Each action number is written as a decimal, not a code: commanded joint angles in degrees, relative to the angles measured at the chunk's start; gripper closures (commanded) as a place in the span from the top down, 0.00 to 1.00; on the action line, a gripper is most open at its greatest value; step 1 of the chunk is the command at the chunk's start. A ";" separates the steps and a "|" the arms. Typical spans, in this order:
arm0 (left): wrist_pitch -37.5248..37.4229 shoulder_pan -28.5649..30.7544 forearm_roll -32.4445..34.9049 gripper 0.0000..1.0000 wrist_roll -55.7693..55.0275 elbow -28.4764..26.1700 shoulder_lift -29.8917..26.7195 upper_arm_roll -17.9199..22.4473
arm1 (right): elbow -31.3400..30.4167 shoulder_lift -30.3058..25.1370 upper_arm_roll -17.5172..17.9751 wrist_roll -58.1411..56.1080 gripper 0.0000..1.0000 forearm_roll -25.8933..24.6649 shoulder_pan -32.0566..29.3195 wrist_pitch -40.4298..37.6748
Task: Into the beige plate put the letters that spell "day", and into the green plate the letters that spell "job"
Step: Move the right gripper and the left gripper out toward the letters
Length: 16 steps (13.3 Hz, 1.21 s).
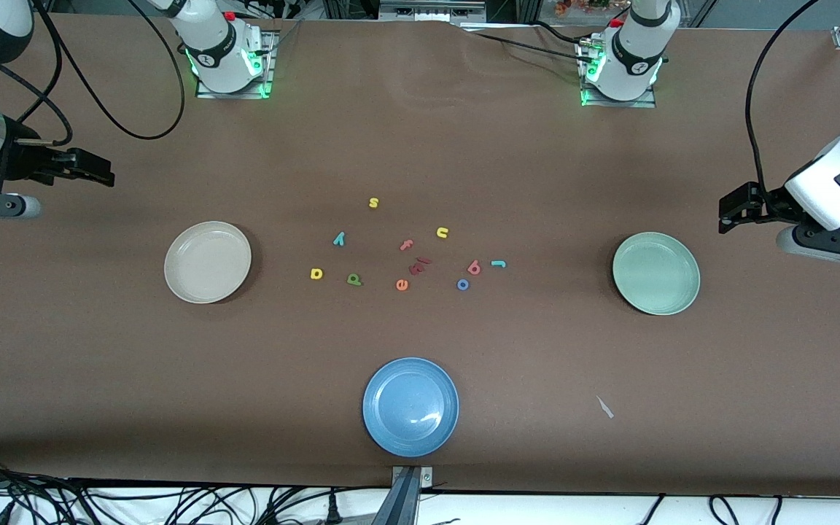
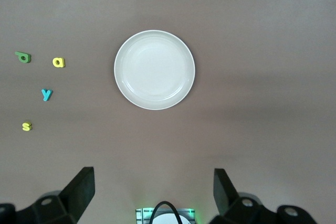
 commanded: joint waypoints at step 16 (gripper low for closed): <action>-2.98 1.10 -1.93 1.00 0.37 0.22 0.51 0.36 | -6.04 3.51 0.05 8.44 1.00 1.26 12.48 9.88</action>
